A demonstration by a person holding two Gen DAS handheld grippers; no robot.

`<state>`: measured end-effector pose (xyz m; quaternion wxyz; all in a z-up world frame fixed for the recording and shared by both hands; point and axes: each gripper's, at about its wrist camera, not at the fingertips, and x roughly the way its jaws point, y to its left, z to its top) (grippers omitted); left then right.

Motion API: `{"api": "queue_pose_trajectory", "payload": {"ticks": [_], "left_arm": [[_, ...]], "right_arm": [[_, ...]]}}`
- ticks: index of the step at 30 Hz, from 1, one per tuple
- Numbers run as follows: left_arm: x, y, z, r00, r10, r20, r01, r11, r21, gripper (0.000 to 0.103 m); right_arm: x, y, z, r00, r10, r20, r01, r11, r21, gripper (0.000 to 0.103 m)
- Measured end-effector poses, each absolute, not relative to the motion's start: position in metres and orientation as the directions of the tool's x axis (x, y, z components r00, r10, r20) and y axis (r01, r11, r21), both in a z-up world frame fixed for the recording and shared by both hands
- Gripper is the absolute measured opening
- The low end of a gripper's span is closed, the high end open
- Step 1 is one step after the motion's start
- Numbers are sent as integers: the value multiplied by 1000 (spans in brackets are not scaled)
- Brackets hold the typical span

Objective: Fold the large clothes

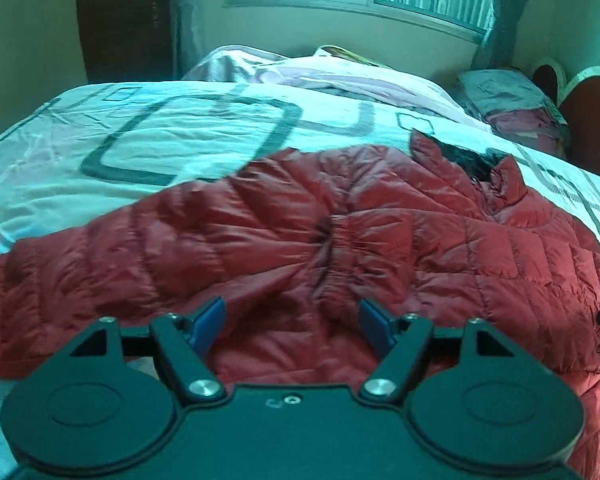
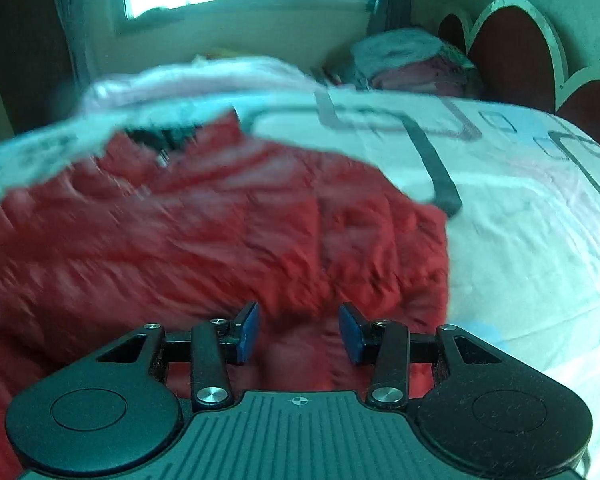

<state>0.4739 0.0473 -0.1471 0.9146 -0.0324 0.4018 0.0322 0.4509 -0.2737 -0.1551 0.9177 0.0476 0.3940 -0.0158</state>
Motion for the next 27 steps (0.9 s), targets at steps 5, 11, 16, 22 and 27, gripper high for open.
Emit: {"api": "queue_pose_trajectory", "payload": {"ticks": [5,11,16,22,27], "left_arm": [[462,68,-143,672,19,-740,-106,992,-71,74],[446,101,-143,667,45,-743,-157,984,-80,76],[432,144,-146,651,101,-753,-255,963,-91,78],[405,215,-152,617,177,-767,-417,900,-127,80],[374,275,-161,579,211,-787,-561,804,-197,82]], "right_arm": [[456,-233,-152,679,88,-729,-10,994,110,44],[469,-178,-146,679,146,-719,-97,989,109,44],[484,-139,-145,674,180,-716,-150,983,106,44],[495,-101,-159,640,196,-743,-202,976,83,44],[499,-87,-173,641,142,-754,-212,977,3,44]]}}
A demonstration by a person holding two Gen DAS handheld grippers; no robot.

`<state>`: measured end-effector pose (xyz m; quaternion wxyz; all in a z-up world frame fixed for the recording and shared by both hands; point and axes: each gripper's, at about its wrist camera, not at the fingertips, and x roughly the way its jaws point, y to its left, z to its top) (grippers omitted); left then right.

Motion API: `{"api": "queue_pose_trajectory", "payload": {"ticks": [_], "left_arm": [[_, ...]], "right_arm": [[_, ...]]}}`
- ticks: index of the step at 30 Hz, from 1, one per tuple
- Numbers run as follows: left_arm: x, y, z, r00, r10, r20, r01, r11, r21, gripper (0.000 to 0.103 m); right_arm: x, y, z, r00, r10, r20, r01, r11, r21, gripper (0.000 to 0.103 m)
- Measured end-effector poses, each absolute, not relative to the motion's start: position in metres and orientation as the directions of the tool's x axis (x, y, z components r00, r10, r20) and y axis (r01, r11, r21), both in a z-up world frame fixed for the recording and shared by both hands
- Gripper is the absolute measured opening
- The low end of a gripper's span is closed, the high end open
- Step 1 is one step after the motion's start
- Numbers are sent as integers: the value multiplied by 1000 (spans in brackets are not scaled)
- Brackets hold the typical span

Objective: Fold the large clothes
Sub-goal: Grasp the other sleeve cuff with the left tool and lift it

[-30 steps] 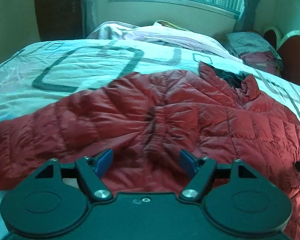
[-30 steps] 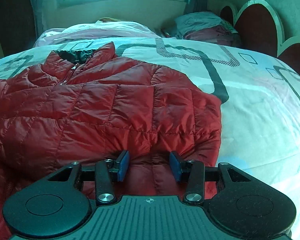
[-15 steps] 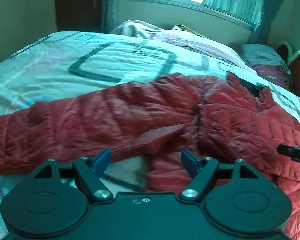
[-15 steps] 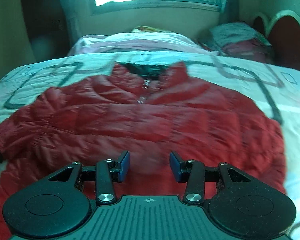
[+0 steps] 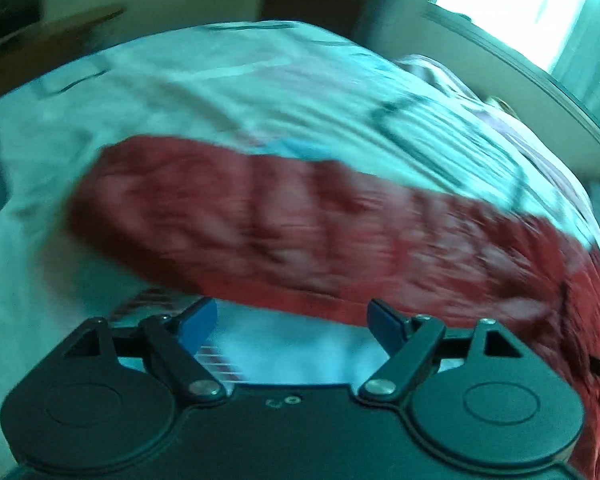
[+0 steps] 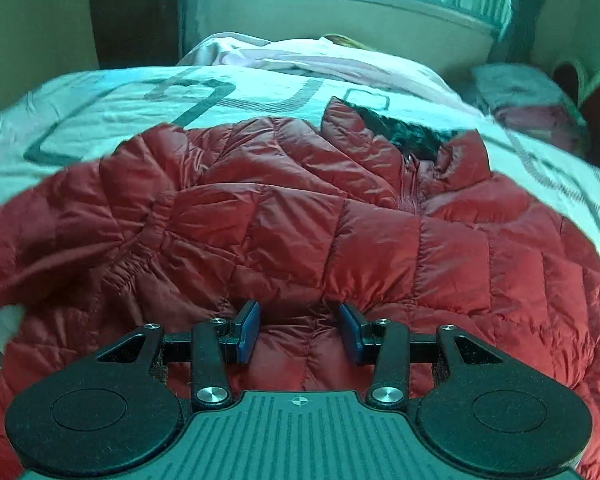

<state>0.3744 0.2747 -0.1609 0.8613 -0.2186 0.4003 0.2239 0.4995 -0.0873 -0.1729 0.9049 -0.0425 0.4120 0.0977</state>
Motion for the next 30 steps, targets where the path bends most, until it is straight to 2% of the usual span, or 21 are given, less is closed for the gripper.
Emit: {"api": "queue_pose_trajectory", "payload": {"ticks": [3,7,10,11,12,13,17,19,23,30], "left_arm": [[362,302,-165,567,235,-789,-628,744,-229,82],[354,329,-174,567,257,-783,-692,664,-283,82],[361,338,-178,595,277,-754,-691,656,-304,81],[363,340,-179,607,288,-741,-692,650,-315,75],[362,342,-180,619,303,-725,-696,639,-327,64],[362,345,-182,623,319,-714,-707,621,-339,60],[360,353,-184,644,344,-683,-715,586,-380,17],[362,351,-181,658,342,-671,-702,601,-382,9],[367,333,-157,722,337,-604,-624,693,-360,6],[400,253,-95,870,202,-450,-357,888,-291,6]], "right_arm": [[497,-91,-160,670,188,-718,-179,980,89,44],[495,-85,-154,699,177,-693,-167,982,83,44],[502,-77,-170,647,154,-747,-175,983,50,44],[505,-76,-177,635,145,-758,-180,983,38,44],[506,-75,-179,639,143,-755,-186,982,29,44],[506,-75,-179,640,143,-755,-186,982,28,44],[502,-82,-171,650,165,-742,-161,984,78,44],[498,-85,-168,670,161,-725,-143,986,87,44],[501,-82,-176,647,138,-750,-162,986,42,44],[487,-111,-152,694,174,-699,-107,985,139,44]]}}
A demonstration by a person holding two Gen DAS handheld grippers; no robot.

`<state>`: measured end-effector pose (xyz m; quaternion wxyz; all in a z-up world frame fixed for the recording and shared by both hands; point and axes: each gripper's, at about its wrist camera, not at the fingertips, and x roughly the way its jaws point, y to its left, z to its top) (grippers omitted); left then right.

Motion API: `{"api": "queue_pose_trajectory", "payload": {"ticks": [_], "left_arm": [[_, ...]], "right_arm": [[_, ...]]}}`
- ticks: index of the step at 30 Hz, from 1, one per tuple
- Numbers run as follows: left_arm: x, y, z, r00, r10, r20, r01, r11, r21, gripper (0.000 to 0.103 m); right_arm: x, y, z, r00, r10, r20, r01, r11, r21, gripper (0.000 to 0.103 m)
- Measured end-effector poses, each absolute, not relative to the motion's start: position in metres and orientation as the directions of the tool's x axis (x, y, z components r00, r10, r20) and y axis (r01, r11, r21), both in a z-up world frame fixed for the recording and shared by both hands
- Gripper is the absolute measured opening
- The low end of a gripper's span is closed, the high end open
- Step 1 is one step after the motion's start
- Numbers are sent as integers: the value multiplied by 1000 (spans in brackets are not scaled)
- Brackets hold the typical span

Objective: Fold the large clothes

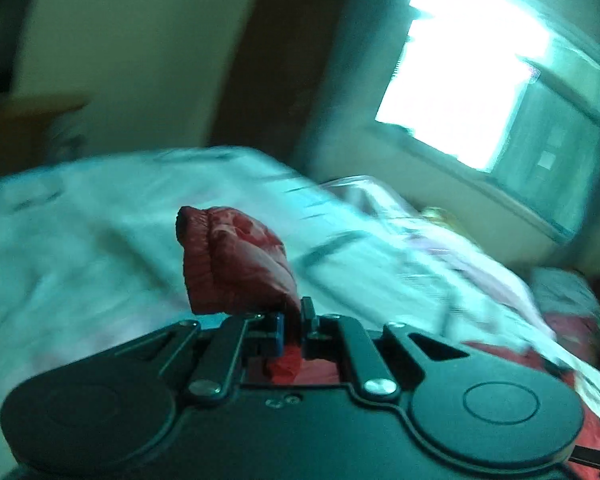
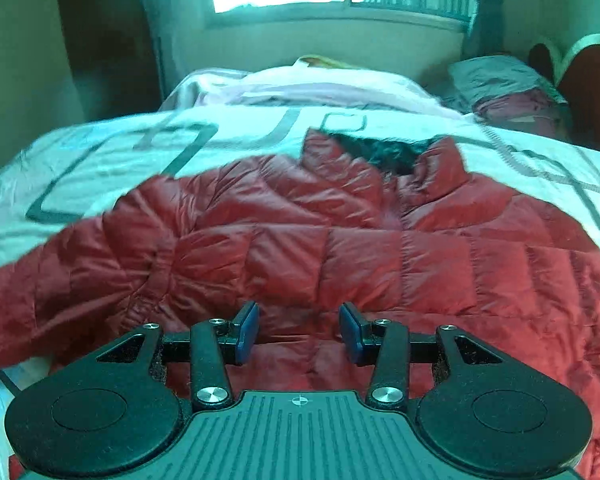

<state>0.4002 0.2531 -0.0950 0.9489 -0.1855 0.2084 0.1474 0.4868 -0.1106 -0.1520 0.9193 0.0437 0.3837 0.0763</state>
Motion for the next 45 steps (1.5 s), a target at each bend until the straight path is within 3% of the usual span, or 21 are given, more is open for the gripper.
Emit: {"api": "queue_pose_trajectory", "payload": {"ticks": [5,9,13,17,22,23,24,26,30,37,38,39,40,43,44,45], "left_arm": [[438,166,-76,920,-17,-390,-94,960,-264,6],[462,91,-83,899,-184,-398,93,967,-237,6],[476,29,-107,844,-298,-446,226,952,-208,6],[486,-19,-143,755,-363,-547,328,930,-164,7],[475,-36,-175,682,-333,-651,381,922,-73,37],[472,-34,-176,685,-325,-652,379,923,-62,57],[469,-34,-174,696,-313,-646,370,928,-50,71],[461,-25,-165,725,-288,-626,354,935,-21,72],[452,1,-152,761,-216,-611,295,955,29,72],[427,67,-147,794,-12,-608,100,989,111,72],[425,74,-150,789,6,-614,81,990,114,72],[424,80,-153,782,25,-623,61,991,117,72],[423,85,-157,771,44,-636,41,992,118,72],[421,95,-169,747,80,-660,5,992,126,72],[423,95,-173,740,86,-667,2,992,129,72],[424,96,-176,738,89,-669,-2,992,130,72]], "right_arm": [[472,-145,-143,711,142,-689,-50,987,153,44],[455,-178,-136,725,97,-682,9,989,150,44],[443,-210,-134,729,55,-683,60,988,144,44],[435,-236,-135,720,36,-693,95,984,149,44],[432,-248,-134,713,80,-697,91,975,205,44],[433,-247,-133,714,92,-694,85,972,217,45],[434,-245,-132,716,102,-691,78,971,224,62],[432,-238,-128,747,106,-656,58,973,223,103],[437,-218,-122,753,166,-637,-20,973,231,103],[463,-182,-142,687,228,-690,-77,967,243,102],[467,-178,-145,676,236,-698,-80,965,249,91],[472,-174,-149,657,240,-715,-85,965,247,65],[475,-170,-153,640,240,-730,-83,966,244,53],[480,-164,-158,634,225,-740,-86,971,221,43],[479,-164,-156,639,221,-737,-93,973,212,19],[478,-163,-154,644,220,-733,-95,973,208,18]]}}
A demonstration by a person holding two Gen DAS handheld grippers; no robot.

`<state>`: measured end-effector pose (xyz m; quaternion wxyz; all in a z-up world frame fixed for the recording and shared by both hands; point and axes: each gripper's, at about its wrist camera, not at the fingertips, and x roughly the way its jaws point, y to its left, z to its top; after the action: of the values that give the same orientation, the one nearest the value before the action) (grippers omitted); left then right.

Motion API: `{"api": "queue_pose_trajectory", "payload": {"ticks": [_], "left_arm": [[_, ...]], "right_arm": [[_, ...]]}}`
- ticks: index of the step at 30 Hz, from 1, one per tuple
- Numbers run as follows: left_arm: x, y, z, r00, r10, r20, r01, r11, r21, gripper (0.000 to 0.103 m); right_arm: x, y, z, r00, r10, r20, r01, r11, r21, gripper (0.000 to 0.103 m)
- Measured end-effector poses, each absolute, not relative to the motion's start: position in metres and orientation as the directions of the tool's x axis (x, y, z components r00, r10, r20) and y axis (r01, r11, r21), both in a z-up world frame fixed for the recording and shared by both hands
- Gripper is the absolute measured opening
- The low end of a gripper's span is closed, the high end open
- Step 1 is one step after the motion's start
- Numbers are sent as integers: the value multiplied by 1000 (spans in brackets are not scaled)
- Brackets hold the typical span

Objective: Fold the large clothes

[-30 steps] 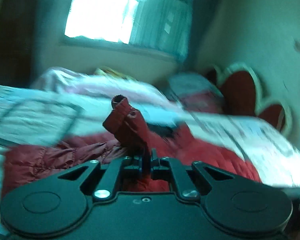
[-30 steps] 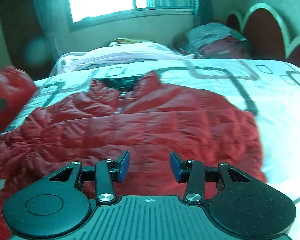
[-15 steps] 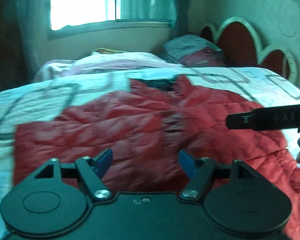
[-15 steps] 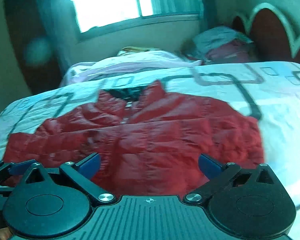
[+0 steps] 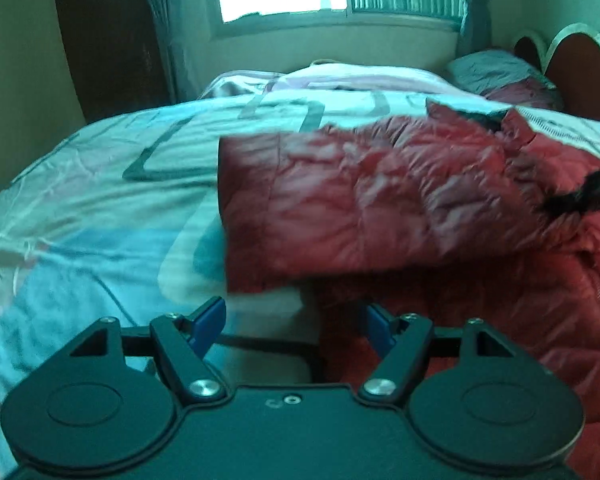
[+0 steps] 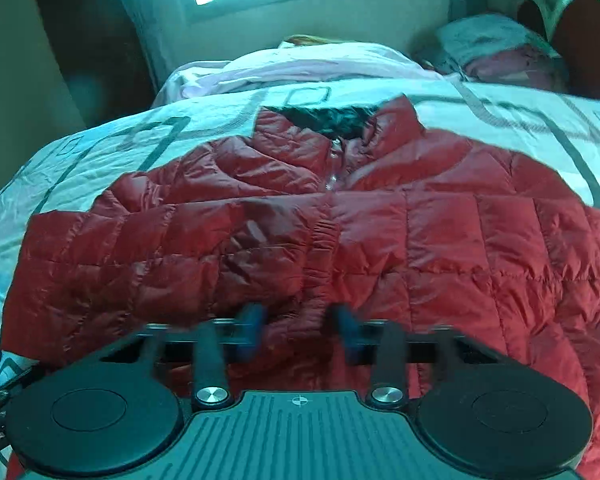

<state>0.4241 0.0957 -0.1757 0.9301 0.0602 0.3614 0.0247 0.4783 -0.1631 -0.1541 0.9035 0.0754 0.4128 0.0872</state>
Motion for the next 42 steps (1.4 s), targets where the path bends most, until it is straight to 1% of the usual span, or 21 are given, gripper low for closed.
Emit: {"api": "queue_pose_trajectory", "payload": {"ticks": [2,5,7,8,9,12,13,15,18,21,23,25,27,28,29,30,31,32,35,39,42], "left_arm": [[430,94,-180,741,94,-665,-8,991,132,71],[440,90,-181,756,101,-646,-16,990,137,71],[448,86,-182,767,101,-634,-21,991,133,68],[452,85,-182,774,92,-626,-16,992,126,64],[456,83,-182,780,82,-621,-9,993,120,56],[466,78,-184,781,61,-621,9,994,109,43],[469,77,-185,780,59,-623,13,994,111,40],[472,76,-187,779,39,-626,31,995,99,29],[470,70,-187,783,6,-622,67,993,93,25],[470,68,-190,766,-9,-643,85,993,87,25],[471,67,-194,756,-11,-655,112,987,113,26],[471,67,-191,748,-17,-664,128,985,119,26],[470,73,-185,733,-33,-680,127,988,89,34],[468,77,-181,726,-44,-687,127,989,71,36],[464,81,-177,722,-56,-689,130,990,57,44],[460,84,-173,721,-63,-690,133,990,48,58],[454,89,-169,729,-64,-682,127,991,42,63],[448,93,-164,741,-64,-669,117,992,35,65],[441,98,-152,757,-65,-651,104,994,20,63],[455,93,-140,770,-99,-631,102,994,-31,60],[474,79,-138,777,-116,-619,119,992,-36,59]], "right_arm": [[474,-165,-145,672,217,-708,-109,975,195,17],[467,-177,-125,729,175,-662,-94,983,157,17],[462,-193,-112,756,143,-638,-69,988,140,17],[461,-204,-107,765,123,-632,-50,990,132,17],[459,-214,-104,771,100,-629,-29,992,123,17],[455,-242,-104,769,20,-639,37,996,76,17],[453,-252,-106,763,-2,-647,59,996,67,17],[448,-270,-111,749,-28,-661,101,992,73,17],[439,-285,-124,720,-38,-693,133,988,84,17],[435,-284,-149,671,-64,-739,155,986,56,17],[437,-285,-167,632,-74,-772,175,983,49,17],[435,-286,-169,627,-84,-775,188,981,46,17],[432,-286,-164,630,-94,-771,187,982,33,18],[429,-288,-159,639,-95,-763,185,982,33,18],[425,-290,-154,651,-94,-753,189,981,41,18],[422,-293,-148,665,-86,-742,190,980,56,18],[418,-295,-142,683,-81,-726,191,979,70,18],[417,-296,-135,701,-86,-708,194,978,73,18],[421,-297,-123,736,-85,-671,194,977,88,18],[439,-290,-118,743,-51,-667,177,976,123,18],[452,-276,-120,742,-20,-670,146,980,132,18]]}}
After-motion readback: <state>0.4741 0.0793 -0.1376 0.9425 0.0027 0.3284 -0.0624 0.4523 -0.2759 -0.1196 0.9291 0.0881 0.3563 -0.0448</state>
